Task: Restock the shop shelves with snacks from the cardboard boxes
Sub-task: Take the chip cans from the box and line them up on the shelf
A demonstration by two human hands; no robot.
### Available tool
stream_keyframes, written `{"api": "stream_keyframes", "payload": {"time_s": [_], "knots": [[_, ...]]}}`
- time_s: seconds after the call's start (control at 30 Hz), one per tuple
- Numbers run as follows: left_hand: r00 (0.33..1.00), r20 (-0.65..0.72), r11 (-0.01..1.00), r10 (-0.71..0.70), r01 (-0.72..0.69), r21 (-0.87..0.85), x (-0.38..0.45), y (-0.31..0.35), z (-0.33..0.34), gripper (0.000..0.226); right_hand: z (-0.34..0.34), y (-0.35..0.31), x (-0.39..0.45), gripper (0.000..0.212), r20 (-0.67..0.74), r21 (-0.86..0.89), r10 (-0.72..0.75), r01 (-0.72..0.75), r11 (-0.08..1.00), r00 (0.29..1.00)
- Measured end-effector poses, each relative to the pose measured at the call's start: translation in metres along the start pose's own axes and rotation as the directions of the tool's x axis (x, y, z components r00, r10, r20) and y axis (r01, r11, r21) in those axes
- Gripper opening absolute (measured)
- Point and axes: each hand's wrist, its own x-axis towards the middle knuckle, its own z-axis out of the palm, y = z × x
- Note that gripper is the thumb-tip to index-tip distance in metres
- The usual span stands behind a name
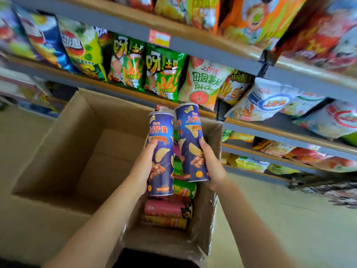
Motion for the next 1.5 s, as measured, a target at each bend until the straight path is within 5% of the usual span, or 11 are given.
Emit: {"api": "stream_keyframes", "payload": {"time_s": [0.1, 0.3, 0.37, 0.5, 0.63, 0.93, 1.03, 1.13, 1.23, 1.4, 1.5], "knots": [[0.990, 0.102, 0.996, 0.093, -0.092, -0.007, -0.035, 0.043, 0.026, 0.043, 0.005, -0.021, -0.045, 0.059, -0.020, 0.078, -0.108, 0.109, 0.991, 0.994], [0.900, 0.314, 0.944, 0.302, -0.329, 0.036, -0.140, 0.120, 0.100, 0.029, 0.001, -0.104, -0.150, 0.094, 0.000, 0.120, -0.461, 0.457, 0.881, 0.888], [0.844, 0.369, 0.892, 0.389, -0.445, 0.077, -0.176, 0.141, 0.132, 0.025, -0.012, -0.135, -0.186, 0.084, -0.011, 0.091, -0.599, 0.598, 0.797, 0.801], [0.650, 0.481, 0.720, 0.588, -0.692, 0.053, -0.233, 0.169, 0.216, 0.012, -0.058, -0.198, -0.247, 0.020, -0.044, 0.057, -0.784, 0.786, 0.616, 0.619], [0.494, 0.551, 0.594, 0.673, -0.804, -0.004, -0.251, 0.175, 0.316, 0.019, -0.134, -0.261, -0.270, 0.017, -0.109, -0.031, -0.893, 0.896, 0.443, 0.437], [0.514, 0.348, 0.545, 0.784, -0.838, 0.010, -0.223, 0.163, 0.507, 0.011, -0.306, -0.399, -0.261, 0.030, -0.260, -0.290, -0.955, 0.932, 0.217, 0.142], [0.512, 0.220, 0.525, 0.830, -0.851, -0.001, -0.206, 0.168, 0.525, 0.010, -0.325, -0.446, -0.235, 0.036, -0.288, -0.470, -0.949, 0.845, 0.256, 0.128], [0.545, 0.143, 0.552, 0.826, -0.834, -0.007, -0.196, 0.168, 0.526, 0.035, -0.335, -0.476, -0.201, 0.047, -0.282, -0.578, -0.939, 0.747, 0.329, 0.195], [0.540, 0.164, 0.545, 0.826, -0.838, 0.014, -0.193, 0.164, 0.527, 0.042, -0.339, -0.495, -0.169, 0.044, -0.267, -0.561, -0.932, 0.747, 0.357, 0.244], [0.505, 0.222, 0.509, 0.834, -0.859, 0.042, -0.183, 0.164, 0.526, 0.014, -0.330, -0.520, -0.143, 0.048, -0.201, -0.561, -0.936, 0.749, 0.352, 0.289], [0.511, 0.233, 0.506, 0.828, -0.858, 0.084, -0.181, 0.164, 0.525, 0.039, -0.325, -0.531, -0.129, 0.050, -0.143, -0.517, -0.921, 0.766, 0.381, 0.362]]}}
